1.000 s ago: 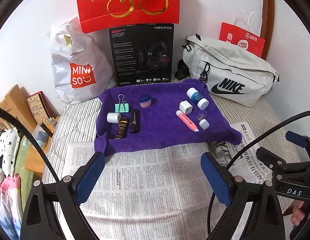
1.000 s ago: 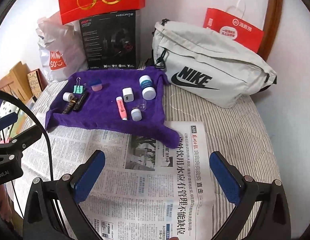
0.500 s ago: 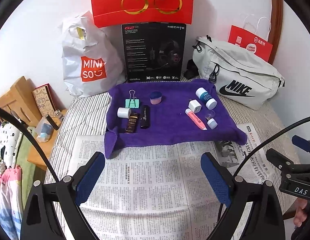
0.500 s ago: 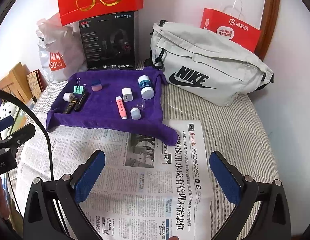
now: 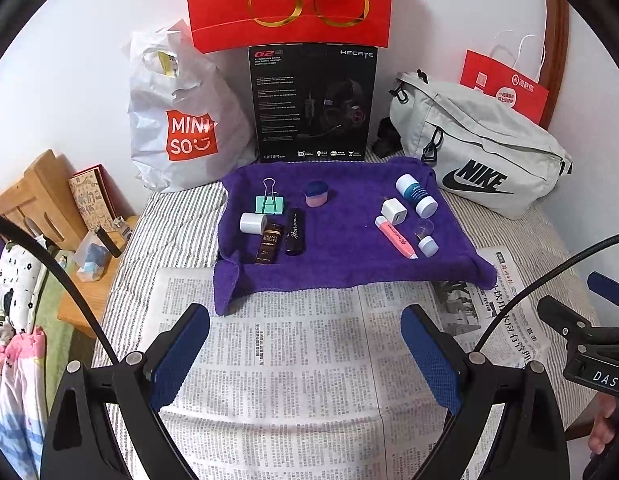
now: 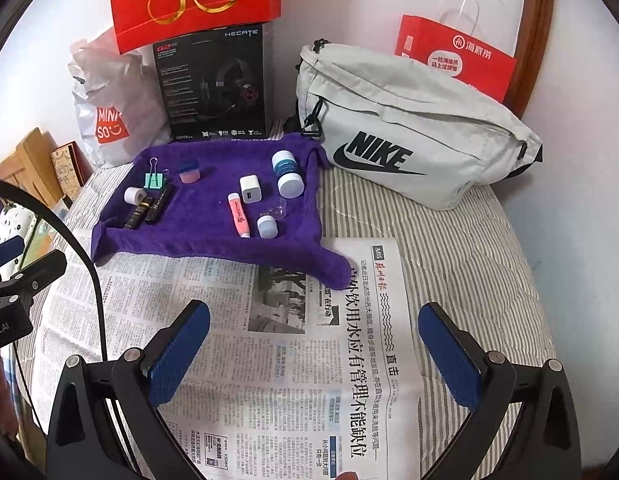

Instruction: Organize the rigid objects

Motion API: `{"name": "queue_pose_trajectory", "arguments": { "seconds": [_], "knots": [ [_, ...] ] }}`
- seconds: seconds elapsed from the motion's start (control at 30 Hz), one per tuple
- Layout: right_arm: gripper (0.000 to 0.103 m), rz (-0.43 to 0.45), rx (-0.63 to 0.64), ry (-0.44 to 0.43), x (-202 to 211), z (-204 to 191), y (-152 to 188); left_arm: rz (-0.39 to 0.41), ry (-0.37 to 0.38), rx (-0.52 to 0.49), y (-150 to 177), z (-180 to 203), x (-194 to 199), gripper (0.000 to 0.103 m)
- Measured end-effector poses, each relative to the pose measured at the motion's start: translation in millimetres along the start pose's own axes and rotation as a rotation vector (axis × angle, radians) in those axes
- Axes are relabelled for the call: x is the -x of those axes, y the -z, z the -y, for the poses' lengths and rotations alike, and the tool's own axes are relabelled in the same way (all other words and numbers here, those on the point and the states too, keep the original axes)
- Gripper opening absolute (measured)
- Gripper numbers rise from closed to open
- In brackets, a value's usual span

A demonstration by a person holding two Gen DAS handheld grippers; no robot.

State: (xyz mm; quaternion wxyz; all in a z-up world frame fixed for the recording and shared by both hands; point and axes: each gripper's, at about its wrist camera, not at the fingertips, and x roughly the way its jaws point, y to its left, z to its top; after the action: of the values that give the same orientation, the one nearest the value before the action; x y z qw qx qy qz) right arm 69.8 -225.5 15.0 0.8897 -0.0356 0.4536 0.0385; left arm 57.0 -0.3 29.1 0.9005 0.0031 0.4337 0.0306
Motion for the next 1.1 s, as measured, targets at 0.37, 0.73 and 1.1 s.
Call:
{"name": "queue_pose_trajectory", "arguments": {
  "seconds": [0.37, 0.73, 1.1],
  "knots": [
    [0.102, 0.006, 0.004, -0.004, 1.9, -0.3, -0.4, -0.007, -0.004, -0.006, -0.1, 2.5, -0.3, 0.097],
    [0.102, 0.004, 0.006, -0.003, 3.2, -0.8, 0.0, -0.011, -0.009, -0.008, 0.8, 1.4, -1.2, 0.097],
    [0.102, 0.001, 0.009, -0.003, 2.7, 0.4, -0.2, -0.010, -0.012, -0.015, 1.1, 2.4, -0.1, 0.097]
  ]
}}
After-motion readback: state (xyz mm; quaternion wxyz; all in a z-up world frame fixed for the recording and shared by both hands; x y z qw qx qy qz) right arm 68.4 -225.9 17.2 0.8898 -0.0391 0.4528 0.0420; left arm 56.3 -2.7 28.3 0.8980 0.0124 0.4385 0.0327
